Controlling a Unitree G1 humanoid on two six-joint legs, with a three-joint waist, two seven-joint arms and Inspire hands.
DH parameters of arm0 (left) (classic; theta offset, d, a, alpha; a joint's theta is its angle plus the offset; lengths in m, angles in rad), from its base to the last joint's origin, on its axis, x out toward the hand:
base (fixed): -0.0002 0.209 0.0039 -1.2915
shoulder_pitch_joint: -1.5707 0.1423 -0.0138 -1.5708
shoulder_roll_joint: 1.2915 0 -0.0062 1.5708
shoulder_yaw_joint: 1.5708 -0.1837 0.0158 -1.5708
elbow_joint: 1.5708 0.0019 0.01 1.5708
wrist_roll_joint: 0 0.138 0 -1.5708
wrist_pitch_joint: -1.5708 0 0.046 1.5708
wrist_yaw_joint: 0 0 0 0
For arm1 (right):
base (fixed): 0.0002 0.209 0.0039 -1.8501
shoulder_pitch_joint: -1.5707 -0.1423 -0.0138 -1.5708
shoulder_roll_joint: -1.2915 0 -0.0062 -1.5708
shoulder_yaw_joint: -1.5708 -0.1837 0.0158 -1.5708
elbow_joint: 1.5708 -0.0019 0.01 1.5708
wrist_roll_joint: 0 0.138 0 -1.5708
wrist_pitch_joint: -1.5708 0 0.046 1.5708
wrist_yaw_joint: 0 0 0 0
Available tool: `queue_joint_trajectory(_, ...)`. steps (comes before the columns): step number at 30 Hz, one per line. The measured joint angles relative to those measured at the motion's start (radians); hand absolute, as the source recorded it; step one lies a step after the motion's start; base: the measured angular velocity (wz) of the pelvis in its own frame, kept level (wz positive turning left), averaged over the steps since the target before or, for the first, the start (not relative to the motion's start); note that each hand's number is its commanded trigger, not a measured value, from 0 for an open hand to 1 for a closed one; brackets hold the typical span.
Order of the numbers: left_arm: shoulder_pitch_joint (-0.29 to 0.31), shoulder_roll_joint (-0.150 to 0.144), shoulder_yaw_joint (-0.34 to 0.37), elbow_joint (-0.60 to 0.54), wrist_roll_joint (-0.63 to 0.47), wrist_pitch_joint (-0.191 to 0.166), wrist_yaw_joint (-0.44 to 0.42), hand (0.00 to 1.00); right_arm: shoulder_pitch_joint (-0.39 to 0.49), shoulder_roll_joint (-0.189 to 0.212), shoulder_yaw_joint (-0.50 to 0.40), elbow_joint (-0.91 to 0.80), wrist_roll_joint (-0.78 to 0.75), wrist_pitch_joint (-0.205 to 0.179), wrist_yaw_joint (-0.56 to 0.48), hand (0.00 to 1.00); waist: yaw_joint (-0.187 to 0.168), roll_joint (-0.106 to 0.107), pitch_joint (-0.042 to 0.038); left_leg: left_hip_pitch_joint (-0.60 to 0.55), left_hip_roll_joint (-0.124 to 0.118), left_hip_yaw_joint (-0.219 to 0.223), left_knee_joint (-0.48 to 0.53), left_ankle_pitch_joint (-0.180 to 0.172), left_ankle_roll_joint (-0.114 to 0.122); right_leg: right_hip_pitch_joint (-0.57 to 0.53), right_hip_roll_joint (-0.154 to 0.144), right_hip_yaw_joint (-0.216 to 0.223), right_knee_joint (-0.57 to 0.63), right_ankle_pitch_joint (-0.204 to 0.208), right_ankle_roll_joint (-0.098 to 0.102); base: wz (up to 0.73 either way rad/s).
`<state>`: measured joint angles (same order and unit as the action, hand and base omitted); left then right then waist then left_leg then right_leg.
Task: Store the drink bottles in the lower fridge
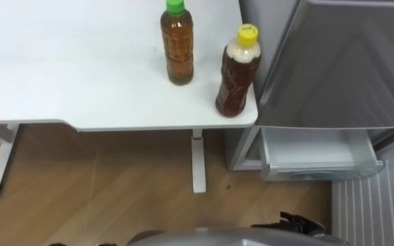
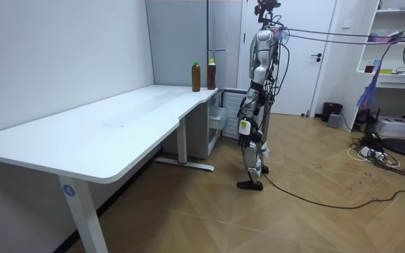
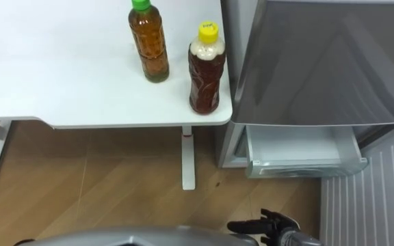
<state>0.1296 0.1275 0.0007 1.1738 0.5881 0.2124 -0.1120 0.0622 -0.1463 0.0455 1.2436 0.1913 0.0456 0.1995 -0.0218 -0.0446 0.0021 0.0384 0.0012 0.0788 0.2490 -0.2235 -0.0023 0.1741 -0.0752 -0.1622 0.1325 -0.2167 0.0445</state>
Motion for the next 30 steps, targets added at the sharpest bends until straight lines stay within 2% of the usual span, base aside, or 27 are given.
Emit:
queue_joint_trajectory(5,0.015,0.0,0.039,0.0,-0.083,0.0,0.041,0.0,0.006,0.0,-0.004,0.0,0.003,-0.001,-0.001,0.0,0.0,0.006,-0.0029,0.008,0.0,0.001,-0.008,0.0,0.0,0.002,0.0,0.001,0.001,0.0,0.0,-0.01)
queue_joint_trajectory(10,0.023,-0.002,0.116,0.004,-0.249,0.0,0.098,0.0,0.006,0.001,-0.026,0.005,0.001,0.001,0.0,0.0,0.0,0.011,-0.0023,0.008,0.002,-0.002,-0.009,-0.001,-0.001,0.004,0.001,-0.003,0.003,0.0,0.0,0.0)
queue_joint_trajectory(14,0.042,-0.002,0.141,0.001,-0.385,0.0,0.131,0.0,0.011,-0.002,-0.031,0.005,0.004,0.009,0.001,0.0,0.0,0.016,0.0,0.01,0.002,-0.002,-0.01,-0.004,-0.003,0.008,0.001,-0.003,0.004,0.0,0.0,0.0)
queue_joint_trajectory(18,0.069,-0.001,0.22,0.001,-0.615,-0.002,0.188,0.0,0.017,-0.004,-0.062,0.001,0.001,0.023,0.003,0.0,0.0,0.019,0.0045,0.018,0.002,-0.001,-0.01,-0.01,-0.001,0.018,0.001,-0.003,0.004,0.0,0.0,0.0)
queue_joint_trajectory(21,0.073,-0.001,0.284,0.0,-0.784,-0.026,0.237,0.0,0.018,-0.003,-0.07,-0.002,0.002,0.036,0.006,0.0,0.001,0.018,0.0046,0.02,0.0,-0.001,-0.011,-0.01,0.0,0.021,-0.001,-0.004,0.003,0.0,0.0,0.0)
queue_joint_trajectory(24,0.078,-0.001,0.308,-0.001,-0.932,-0.047,0.281,0.0,0.018,-0.003,-0.071,-0.004,0.002,0.043,0.005,0.0,0.002,0.017,0.0046,0.028,-0.002,-0.001,-0.013,-0.01,0.0,0.029,-0.003,-0.006,0.002,-0.001,0.002,0.0)
queue_joint_trajectory(27,0.078,-0.002,0.336,-0.037,-1.07,-0.064,0.326,0.0,0.018,-0.003,-0.078,-0.003,0.001,0.045,0.004,0.0,0.006,0.015,0.004,0.03,-0.003,-0.001,-0.012,-0.01,0.0,0.03,-0.004,-0.007,0.001,-0.003,0.004,0.0)
queue_joint_trajectory(29,0.068,-0.003,0.394,-0.059,-1.155,-0.071,0.35,0.0,0.02,-0.003,-0.089,-0.004,0.001,0.048,0.002,0.0,0.023,0.013,0.0016,0.033,-0.003,0.0,-0.01,-0.01,0.0,0.027,-0.004,-0.006,0.001,-0.003,0.005,0.0)
queue_joint_trajectory(30,0.065,-0.002,0.423,-0.08,-1.242,-0.08,0.37,0.0,0.027,-0.003,-0.096,-0.005,0.001,0.053,0.0,0.0,0.03,0.015,-0.0012,0.031,-0.003,0.0,-0.006,-0.01,0.0,0.024,-0.005,-0.008,0.003,-0.003,0.004,0.0)
